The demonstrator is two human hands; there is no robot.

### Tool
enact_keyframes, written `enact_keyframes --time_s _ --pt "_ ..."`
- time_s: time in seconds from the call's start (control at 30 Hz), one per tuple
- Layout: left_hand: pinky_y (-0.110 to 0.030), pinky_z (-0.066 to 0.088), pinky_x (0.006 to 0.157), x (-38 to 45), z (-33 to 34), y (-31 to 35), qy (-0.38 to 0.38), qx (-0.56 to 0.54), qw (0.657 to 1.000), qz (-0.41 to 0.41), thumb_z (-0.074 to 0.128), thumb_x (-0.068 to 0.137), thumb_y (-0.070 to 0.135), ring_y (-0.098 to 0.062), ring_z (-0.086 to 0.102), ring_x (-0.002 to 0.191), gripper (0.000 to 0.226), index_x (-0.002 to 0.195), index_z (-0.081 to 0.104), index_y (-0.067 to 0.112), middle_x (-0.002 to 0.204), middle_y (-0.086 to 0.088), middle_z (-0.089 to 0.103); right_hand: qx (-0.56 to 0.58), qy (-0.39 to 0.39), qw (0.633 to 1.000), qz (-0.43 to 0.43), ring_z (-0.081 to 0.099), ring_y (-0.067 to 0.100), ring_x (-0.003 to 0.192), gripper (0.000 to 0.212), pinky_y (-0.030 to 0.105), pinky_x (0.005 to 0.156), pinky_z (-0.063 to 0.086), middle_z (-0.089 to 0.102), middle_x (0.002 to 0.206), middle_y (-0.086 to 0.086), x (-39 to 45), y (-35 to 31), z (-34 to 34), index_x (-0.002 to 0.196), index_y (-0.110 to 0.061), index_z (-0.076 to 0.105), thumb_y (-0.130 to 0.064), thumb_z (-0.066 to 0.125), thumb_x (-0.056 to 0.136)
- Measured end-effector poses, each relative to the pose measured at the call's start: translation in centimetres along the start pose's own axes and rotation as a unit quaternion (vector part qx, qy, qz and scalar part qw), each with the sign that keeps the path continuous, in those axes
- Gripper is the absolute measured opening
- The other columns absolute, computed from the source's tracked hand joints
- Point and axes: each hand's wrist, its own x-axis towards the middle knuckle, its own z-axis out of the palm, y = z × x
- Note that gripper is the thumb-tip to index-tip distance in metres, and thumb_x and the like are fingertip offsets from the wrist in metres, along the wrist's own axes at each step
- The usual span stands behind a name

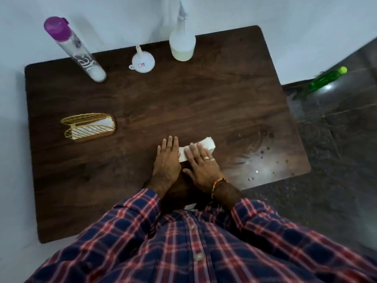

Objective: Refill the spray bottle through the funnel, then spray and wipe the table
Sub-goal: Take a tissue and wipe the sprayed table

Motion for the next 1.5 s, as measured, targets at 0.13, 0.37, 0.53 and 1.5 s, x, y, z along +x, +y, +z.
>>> enact_keyframes --time_s 0.13,0.37,0.53,1.5 --pt "-0.042 0.005 0.121 -1.5 0.9 -0.6 -0.008 0.025 0.999 0.048 0.037 0.103 0.022 -0.029 0.005 0.150 0.060 0.155 0.009 0.011 0.163 -0.012 0.009 0.041 0.040 0.972 0.229 0.005 0.038 0.150 0.068 0.049 0.120 0.008 0.005 0.162 0.019 -0.2 2.6 -0.9 0.155 -0.011 0.009 -0.049 0.027 0.102" --pt "-0.042 0.006 0.121 -1.5 1.5 1.1 -0.035 0.048 0.991 0.118 0.039 0.100 0.017 -0.028 -0.001 0.151 0.066 0.156 0.005 0.010 0.164 -0.009 0.003 0.030 0.017 0.999 0.010 0.010 0.035 0.150 0.061 0.049 0.122 0.012 0.015 0.162 0.011 -5.5 -0.9 2.5 0.154 -0.019 0.023 -0.048 0.032 0.101" --pt "-0.047 0.010 0.120 -1.9 1.6 2.9 -0.032 0.060 0.991 0.111 0.035 0.101 0.013 -0.028 0.000 0.151 0.062 0.156 0.006 0.015 0.164 -0.005 0.004 0.078 0.067 0.961 0.257 0.006 0.038 0.150 0.062 0.051 0.121 0.013 0.008 0.162 0.017 -6.1 3.8 1.5 0.155 -0.014 0.014 -0.045 0.030 0.103" --pt "-0.050 0.032 0.114 6.4 -6.4 0.9 -0.146 0.021 0.970 -0.191 0.072 0.084 0.042 -0.041 0.018 0.146 0.098 0.156 0.007 0.025 0.164 -0.009 0.005 0.060 0.082 0.979 0.174 0.003 0.043 0.149 0.069 0.057 0.119 0.008 0.001 0.162 0.020 13.4 11.4 -8.3 0.155 -0.011 0.010 -0.049 0.030 0.101"
